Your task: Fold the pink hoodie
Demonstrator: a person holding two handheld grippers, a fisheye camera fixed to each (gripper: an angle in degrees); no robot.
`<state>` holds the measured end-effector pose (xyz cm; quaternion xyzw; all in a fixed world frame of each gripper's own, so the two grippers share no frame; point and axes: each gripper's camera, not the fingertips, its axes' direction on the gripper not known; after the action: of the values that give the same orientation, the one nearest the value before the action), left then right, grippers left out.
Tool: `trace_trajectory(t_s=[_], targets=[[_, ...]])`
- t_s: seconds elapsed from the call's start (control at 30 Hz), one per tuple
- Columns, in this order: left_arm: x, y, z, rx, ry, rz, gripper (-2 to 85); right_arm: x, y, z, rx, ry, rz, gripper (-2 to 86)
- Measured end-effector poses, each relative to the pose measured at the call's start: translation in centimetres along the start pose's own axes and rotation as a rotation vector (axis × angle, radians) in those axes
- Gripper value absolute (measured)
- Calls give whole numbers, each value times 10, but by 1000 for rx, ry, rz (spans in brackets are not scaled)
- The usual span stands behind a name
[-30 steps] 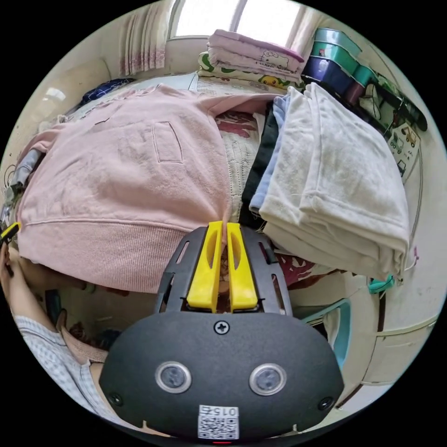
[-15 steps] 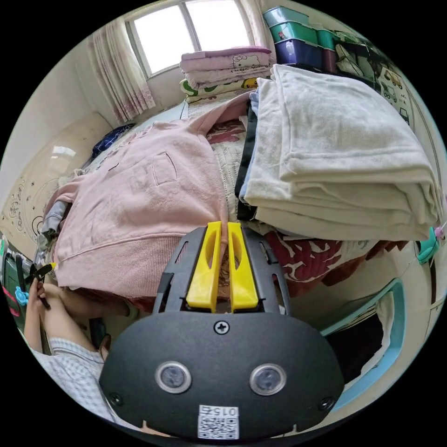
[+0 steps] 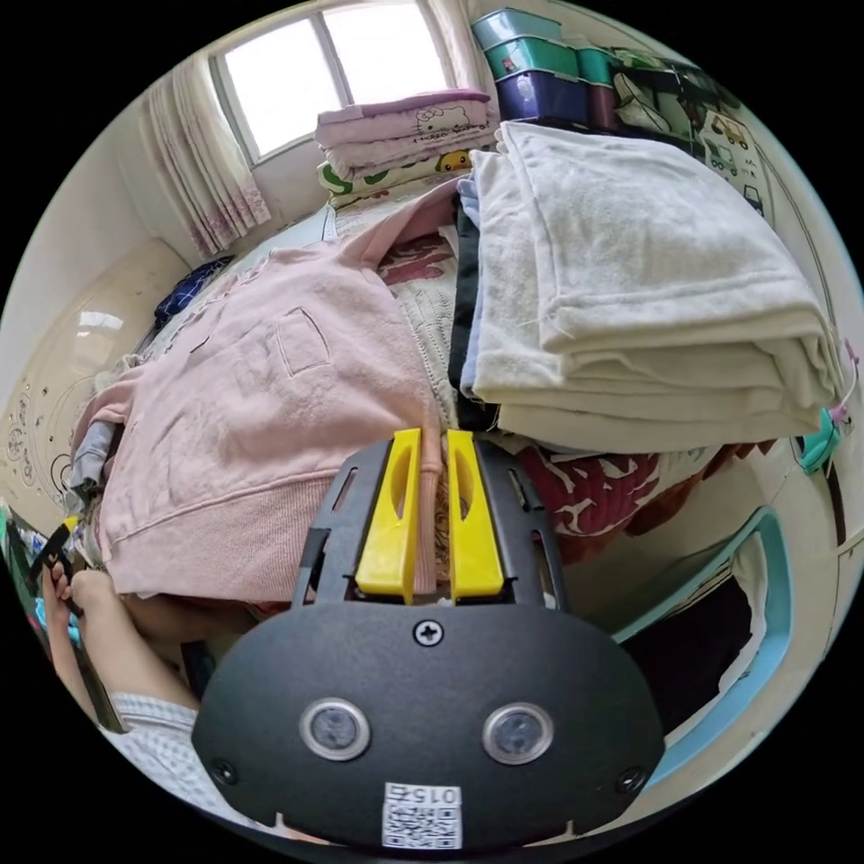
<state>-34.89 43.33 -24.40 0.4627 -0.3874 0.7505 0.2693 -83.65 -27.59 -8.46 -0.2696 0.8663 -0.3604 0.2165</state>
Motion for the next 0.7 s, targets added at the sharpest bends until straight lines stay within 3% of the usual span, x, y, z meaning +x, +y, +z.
trace_trajectory(t_s=[0.07,0.23,0.43,0.7], targets=[[35,-19,34,-72,4,121,76,3,-3,-5,-3,-2,20,58],[108,-58,79,-44,73,283,79,21,-9,-24,21,-72,45,56],[149,-91,152,-110,192,276,82,83,12,-80,360,-305,328,62],[151,-94,192,-193,163,233,56,65,-30,-95,351,-408,332,129]])
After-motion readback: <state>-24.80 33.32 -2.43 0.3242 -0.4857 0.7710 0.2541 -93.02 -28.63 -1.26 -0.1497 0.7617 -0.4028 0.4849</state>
